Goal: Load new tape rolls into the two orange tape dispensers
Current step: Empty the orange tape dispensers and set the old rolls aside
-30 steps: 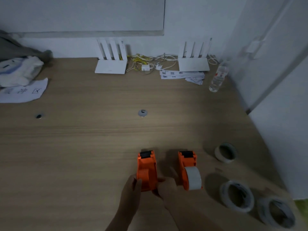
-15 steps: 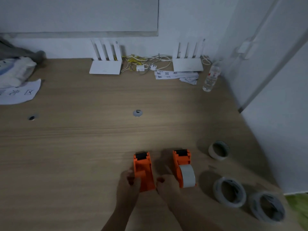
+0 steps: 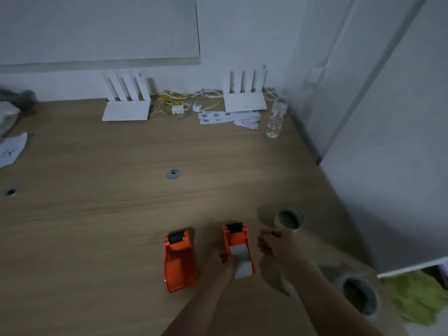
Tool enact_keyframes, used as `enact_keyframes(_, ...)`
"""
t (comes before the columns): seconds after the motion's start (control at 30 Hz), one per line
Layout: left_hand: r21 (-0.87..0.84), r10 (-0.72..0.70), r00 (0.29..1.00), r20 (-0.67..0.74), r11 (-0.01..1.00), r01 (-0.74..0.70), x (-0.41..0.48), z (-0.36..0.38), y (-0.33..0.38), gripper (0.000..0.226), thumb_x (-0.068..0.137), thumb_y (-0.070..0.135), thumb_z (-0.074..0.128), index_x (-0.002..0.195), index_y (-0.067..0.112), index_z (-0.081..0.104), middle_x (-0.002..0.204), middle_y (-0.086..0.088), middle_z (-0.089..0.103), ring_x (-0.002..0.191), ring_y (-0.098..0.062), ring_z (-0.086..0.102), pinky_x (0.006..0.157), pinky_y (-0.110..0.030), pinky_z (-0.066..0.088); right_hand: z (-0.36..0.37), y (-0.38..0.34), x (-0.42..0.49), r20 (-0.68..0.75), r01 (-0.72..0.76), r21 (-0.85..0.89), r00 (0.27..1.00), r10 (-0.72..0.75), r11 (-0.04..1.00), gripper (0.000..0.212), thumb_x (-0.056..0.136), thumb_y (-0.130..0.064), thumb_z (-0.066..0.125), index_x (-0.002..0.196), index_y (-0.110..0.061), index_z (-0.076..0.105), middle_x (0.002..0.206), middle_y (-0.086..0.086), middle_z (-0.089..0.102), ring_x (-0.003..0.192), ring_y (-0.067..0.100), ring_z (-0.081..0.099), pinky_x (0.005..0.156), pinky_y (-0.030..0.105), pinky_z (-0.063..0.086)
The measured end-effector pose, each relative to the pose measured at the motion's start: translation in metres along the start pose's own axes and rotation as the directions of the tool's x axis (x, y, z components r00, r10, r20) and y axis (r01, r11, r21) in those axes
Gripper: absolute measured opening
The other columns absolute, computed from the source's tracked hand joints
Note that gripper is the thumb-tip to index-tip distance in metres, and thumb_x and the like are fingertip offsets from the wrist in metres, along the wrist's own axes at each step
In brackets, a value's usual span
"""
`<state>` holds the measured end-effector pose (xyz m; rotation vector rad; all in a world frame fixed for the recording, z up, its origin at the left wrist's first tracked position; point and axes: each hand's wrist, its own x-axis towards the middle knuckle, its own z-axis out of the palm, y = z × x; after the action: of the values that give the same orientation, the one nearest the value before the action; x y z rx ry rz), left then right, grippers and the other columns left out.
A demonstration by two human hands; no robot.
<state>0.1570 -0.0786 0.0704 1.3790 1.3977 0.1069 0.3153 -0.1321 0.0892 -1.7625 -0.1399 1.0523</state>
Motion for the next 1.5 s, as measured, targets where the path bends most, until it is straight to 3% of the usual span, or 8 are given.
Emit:
enact_keyframes(0.33,-0.191,-0.095,0.989,0.11,0.975,0.115,-0.006,0.015,0.009,0.02,0.09,0.011,0.057,0.107,0.02,0.062,0.107,-0.007,0.07,0.1,-0.024,0.067,0.095,-0.041,0.054,-0.007,0.032,0.006,0.025,-0.13,-0.009,0.991,0.131,0.991,0.014,0.095,0.005,0.049,0.092,0.0,0.062,0.074,0.016,0.062,0.062,0.021,0.058,0.043,0.019,0.051)
enact_keyframes(0.47,-0.245,-0.055,0.988,0.143,0.966,0.089,-0.006,0.014,0.004,0.029,0.091,0.01,0.058,0.12,0.013,0.061,0.11,-0.006,0.071,0.1,-0.022,0.068,0.09,-0.041,0.057,-0.005,0.044,0.011,0.005,-0.096,-0.218,0.995,0.1,0.971,0.017,0.088,0.005,0.053,0.089,-0.001,0.069,0.07,0.012,0.067,0.061,0.022,0.061,0.053,0.029,0.052)
enact_keyframes(0.6,-0.287,-0.008,0.989,0.147,0.957,0.051,-0.02,0.004,0.012,0.022,0.094,0.017,0.054,0.115,0.02,0.061,0.106,-0.002,0.069,0.099,-0.018,0.065,0.089,-0.039,0.055,0.004,0.045,0.003,0.022,-0.058,-0.484,0.997,0.079,0.873,0.027,0.085,-0.015,0.061,0.112,-0.015,0.066,0.103,0.005,0.068,0.093,0.023,0.065,0.076,0.036,0.055)
enact_keyframes(0.77,-0.392,0.049,0.994,0.094,0.92,-0.009,-0.029,-0.011,0.025,0.018,0.094,0.015,0.053,0.111,0.017,0.058,0.102,-0.004,0.068,0.093,-0.017,0.065,0.082,-0.035,0.053,0.021,0.038,-0.017,0.126,-0.179,-0.211,0.97,0.208,0.961,0.027,0.088,-0.01,0.061,0.114,-0.007,0.061,0.097,0.016,0.071,0.072,0.022,0.065,0.057,0.029,0.052)
enact_keyframes(0.97,-0.49,0.105,0.994,0.039,0.869,-0.072,-0.036,-0.039,0.034,0.016,0.09,0.02,0.057,0.102,0.017,0.067,0.103,-0.016,0.072,0.097,-0.032,0.068,0.089,-0.053,0.054,0.034,0.034,-0.032,0.195,-0.087,-0.047,0.976,0.095,0.995,0.02,0.088,0.003,0.057,0.102,-0.001,0.071,0.088,0.022,0.071,0.074,0.027,0.059,0.064,0.032,0.052)
enact_keyframes(1.13,-0.598,0.115,0.991,0.064,0.799,-0.054,-0.035,-0.058,0.04,0.015,0.088,0.017,0.059,0.086,0.015,0.074,0.086,-0.016,0.069,0.081,-0.03,0.064,0.078,-0.045,0.047,0.04,0.034,-0.039,0.144,-0.014,-0.089,0.989,0.027,0.996,0.018,0.09,-0.001,0.059,0.089,-0.016,0.07,0.086,0.013,0.073,0.077,0.024,0.066,0.068,0.033,0.055)
enact_keyframes(1.33,-0.652,0.115,0.99,0.079,0.758,-0.036,-0.038,-0.07,0.045,0.02,0.086,0.017,0.063,0.103,0.007,0.07,0.097,-0.018,0.071,0.088,-0.032,0.066,0.083,-0.046,0.05,0.042,0.035,-0.042,0.116,0.01,-0.201,0.993,0.013,0.98,0.015,0.09,-0.005,0.059,0.095,-0.008,0.072,0.093,0.019,0.075,0.081,0.026,0.069,0.073,0.035,0.058)
enact_keyframes(1.5,-0.62,0.154,0.985,0.083,0.781,-0.07,-0.038,-0.07,0.043,0.021,0.077,0.029,0.069,0.09,0.013,0.075,0.109,-0.027,0.068,0.095,-0.032,0.063,0.097,-0.055,0.046,0.042,0.015,-0.053,-0.067,0.161,-0.355,0.978,-0.197,0.921,0.014,0.088,-0.018,0.063,0.101,-0.02,0.069,0.1,-0.003,0.07,0.095,0.017,0.065,0.08,0.03,0.053)
